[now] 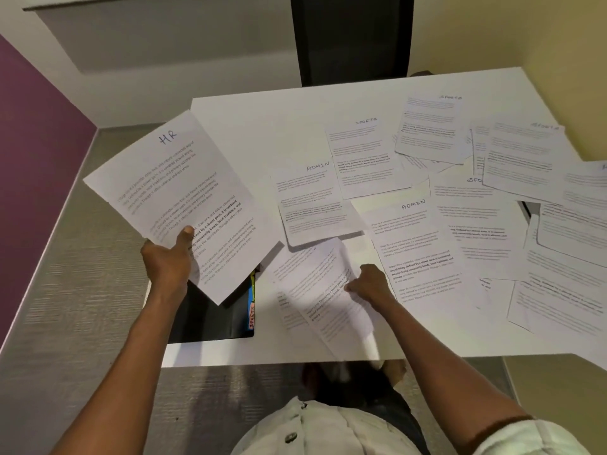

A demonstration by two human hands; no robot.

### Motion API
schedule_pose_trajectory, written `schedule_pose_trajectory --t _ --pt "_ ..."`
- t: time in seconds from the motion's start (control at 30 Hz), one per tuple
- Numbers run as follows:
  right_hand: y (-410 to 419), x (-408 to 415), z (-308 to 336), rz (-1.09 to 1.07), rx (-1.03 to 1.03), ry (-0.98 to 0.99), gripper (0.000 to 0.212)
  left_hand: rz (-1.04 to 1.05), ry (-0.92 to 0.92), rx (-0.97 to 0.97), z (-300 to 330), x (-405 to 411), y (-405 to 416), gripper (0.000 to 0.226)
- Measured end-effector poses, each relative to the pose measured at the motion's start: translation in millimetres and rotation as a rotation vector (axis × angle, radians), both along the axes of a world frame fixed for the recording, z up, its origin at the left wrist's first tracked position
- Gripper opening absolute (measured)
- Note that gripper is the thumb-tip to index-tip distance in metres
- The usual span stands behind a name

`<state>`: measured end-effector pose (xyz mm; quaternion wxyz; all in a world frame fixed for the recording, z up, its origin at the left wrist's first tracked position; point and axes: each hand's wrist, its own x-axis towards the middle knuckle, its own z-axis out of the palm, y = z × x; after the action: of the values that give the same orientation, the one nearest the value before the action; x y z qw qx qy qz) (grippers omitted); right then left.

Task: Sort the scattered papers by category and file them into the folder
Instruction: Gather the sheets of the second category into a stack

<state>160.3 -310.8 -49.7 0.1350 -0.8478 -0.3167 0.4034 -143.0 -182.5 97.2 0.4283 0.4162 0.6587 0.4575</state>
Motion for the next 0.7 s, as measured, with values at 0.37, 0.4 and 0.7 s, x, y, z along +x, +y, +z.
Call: schedule_pose_trajectory --t 0.37,0.4,0.7 --pt "-6.0 77.5 45.4 -0.058 -0.059 0.001 0.021 -0.02 -0.059 -0.002 0.5 11.3 6.5 0.045" --pt "-10.2 88.4 49.5 -0.065 -0.062 0.031 0.021 -0.018 -0.074 -0.006 -0.8 12.2 6.1 0.046" --pt "-50.8 171.6 99.5 -0.269 -0.083 0.018 0.036 -0.034 -0.101 -0.054 -18.4 18.8 13.2 0.053"
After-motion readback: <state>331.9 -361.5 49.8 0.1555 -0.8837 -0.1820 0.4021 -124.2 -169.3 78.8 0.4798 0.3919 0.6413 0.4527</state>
